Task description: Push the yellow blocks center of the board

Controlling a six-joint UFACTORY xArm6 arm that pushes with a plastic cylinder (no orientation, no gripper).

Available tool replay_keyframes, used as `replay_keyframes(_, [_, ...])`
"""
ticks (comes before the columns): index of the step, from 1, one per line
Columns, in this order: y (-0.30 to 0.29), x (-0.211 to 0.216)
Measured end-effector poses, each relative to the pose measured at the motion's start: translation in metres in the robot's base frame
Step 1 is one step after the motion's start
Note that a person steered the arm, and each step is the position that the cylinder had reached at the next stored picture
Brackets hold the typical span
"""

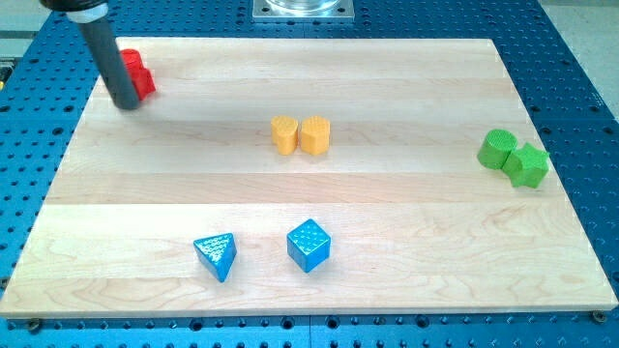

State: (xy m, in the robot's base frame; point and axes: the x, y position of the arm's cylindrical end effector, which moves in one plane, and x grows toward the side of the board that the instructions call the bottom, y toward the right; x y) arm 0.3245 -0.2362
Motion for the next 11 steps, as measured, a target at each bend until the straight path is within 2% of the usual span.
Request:
replay_keyframes(1, [0.006, -0.008])
replay_keyframes(2, [0.058, 0.028])
replay_keyframes(3, [0.106, 0.019])
replay_keyframes(4, [0.123, 0.002])
replay_keyframes(5, [0.124, -0.003])
replay_keyframes(6, [0.149, -0.006])
replay_keyframes(7, [0.208, -0.007])
replay_keyframes(8, [0.273, 0.044])
replay_keyframes(10, [0.250, 0.119])
replay_keyframes(11, [0.267, 0.143])
